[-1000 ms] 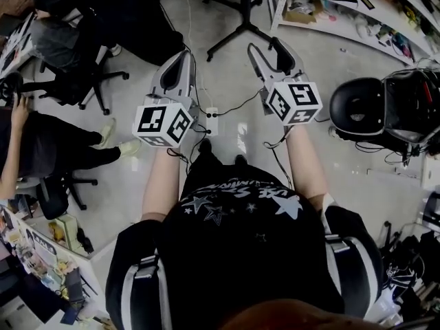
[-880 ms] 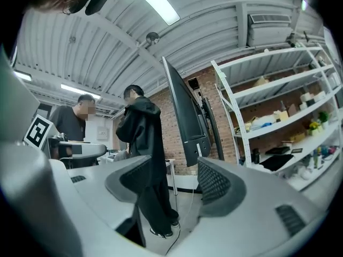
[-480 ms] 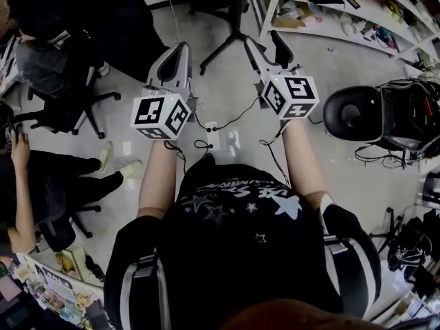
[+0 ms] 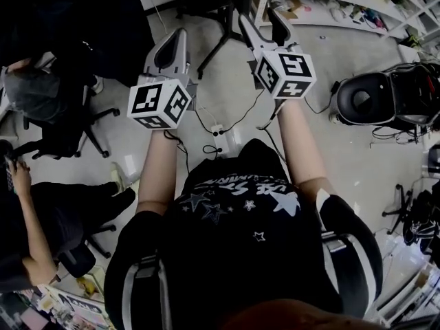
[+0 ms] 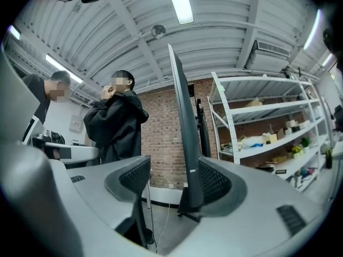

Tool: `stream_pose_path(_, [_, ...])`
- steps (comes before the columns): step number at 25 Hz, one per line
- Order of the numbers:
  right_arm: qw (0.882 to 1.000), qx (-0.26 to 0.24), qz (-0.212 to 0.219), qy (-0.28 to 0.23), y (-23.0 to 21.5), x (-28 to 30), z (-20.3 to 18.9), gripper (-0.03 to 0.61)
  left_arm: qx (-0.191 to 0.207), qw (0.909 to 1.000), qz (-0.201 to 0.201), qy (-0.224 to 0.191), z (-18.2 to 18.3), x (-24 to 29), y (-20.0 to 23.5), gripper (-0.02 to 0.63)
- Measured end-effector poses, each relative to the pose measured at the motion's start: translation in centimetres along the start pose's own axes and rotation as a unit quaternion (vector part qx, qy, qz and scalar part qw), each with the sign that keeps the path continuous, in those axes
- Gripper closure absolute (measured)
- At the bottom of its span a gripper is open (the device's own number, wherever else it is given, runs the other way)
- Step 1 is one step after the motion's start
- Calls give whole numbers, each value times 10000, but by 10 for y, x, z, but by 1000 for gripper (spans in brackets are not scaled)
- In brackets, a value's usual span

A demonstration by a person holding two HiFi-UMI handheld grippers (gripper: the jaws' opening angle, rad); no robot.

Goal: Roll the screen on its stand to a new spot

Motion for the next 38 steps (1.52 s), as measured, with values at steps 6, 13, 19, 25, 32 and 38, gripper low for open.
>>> stream_pose_path(6, [9999,-25,-86,61,-13,37,-5,311,12,10000,-52,37,-12,23,5,604])
stream_pose_path(13, [9999,-101,-116,44,-36,92,-14,311,97,9999,79,37,-23,59,16,604])
stream_pose_path(19, [9995,-255,-86,-164,-41,127,-8,311,91,9998,149,65,-32,79,34,604])
stream_pose_path(25, [9973,-643,-349,6,-50,145,-11,311,125,9998,144,115,-37,90,38,604])
stream_pose_path(32, [9921,-976,-783,-84,-51,148,-12,374,135,9995,193,205,-39,85,48,604])
stream_pose_path(38, [9912,-995,-861,-141,-43,145,-15,377,105,9995,214,225,-42,74,51,604])
Point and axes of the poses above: the fingertips, and each gripper's own axes: x forward along the fingers, y to its left, z out of its top, the point moved 1 cm from there along -x, backward along the fingers, and after that the axes turned 13 degrees about -y, right-handed, at the moved point
